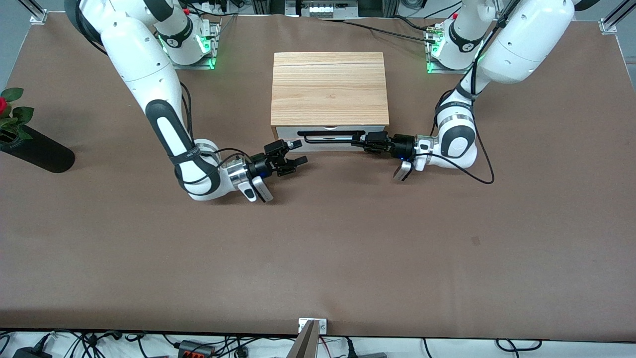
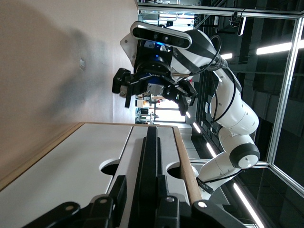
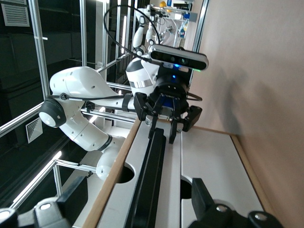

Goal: Pull top drawer with both arms simultaneously
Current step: 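Close the left and right grippers on the black drawer handle ends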

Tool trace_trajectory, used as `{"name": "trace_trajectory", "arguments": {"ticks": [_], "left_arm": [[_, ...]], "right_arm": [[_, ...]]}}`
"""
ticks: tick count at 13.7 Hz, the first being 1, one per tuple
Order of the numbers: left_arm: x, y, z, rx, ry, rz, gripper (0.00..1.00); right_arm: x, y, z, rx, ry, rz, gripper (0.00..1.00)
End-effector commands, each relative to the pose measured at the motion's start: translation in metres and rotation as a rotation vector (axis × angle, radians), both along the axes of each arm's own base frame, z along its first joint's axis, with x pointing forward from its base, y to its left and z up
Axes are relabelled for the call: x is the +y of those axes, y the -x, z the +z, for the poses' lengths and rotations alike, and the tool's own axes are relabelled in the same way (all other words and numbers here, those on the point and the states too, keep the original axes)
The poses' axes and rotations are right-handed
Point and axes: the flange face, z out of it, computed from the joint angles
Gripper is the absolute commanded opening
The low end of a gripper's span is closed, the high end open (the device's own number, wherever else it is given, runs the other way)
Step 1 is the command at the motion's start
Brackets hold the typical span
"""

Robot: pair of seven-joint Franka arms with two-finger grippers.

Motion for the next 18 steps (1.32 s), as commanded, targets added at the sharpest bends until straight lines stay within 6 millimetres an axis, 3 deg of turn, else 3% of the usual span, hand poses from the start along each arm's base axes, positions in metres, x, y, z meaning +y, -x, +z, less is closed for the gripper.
{"name": "trace_trajectory", "arguments": {"ticks": [1, 3, 4, 8, 10, 15, 18], "left_arm": [[0.001, 0.005, 0.002, -0.015, 0.01, 0.014, 0.1], [0.0, 0.005, 0.003, -0.017, 0.013, 0.011, 0.0], [-0.002, 0.007, 0.004, -0.025, 0.022, 0.006, 0.0], [-0.002, 0.01, 0.002, -0.041, 0.031, 0.003, 0.0], [-0.002, 0.01, 0.002, -0.041, 0.031, 0.003, 0.0], [-0.002, 0.008, 0.004, -0.043, 0.032, 0.004, 0.0], [-0.003, 0.008, 0.003, -0.038, 0.031, 0.002, 0.0]], "right_arm": [[0.012, 0.006, -0.009, 0.032, 0.016, 0.014, 0.73], [0.019, 0.011, -0.009, 0.029, 0.022, 0.041, 0.61], [0.021, 0.014, -0.01, 0.024, 0.031, 0.059, 0.55], [0.019, 0.018, -0.007, 0.075, 0.074, 0.11, 0.44], [0.012, 0.014, -0.004, 0.154, 0.142, 0.142, 0.44], [0.009, 0.012, 0.002, 0.168, 0.135, 0.148, 0.38], [0.006, 0.007, 0.008, 0.161, 0.129, 0.137, 0.25]]}}
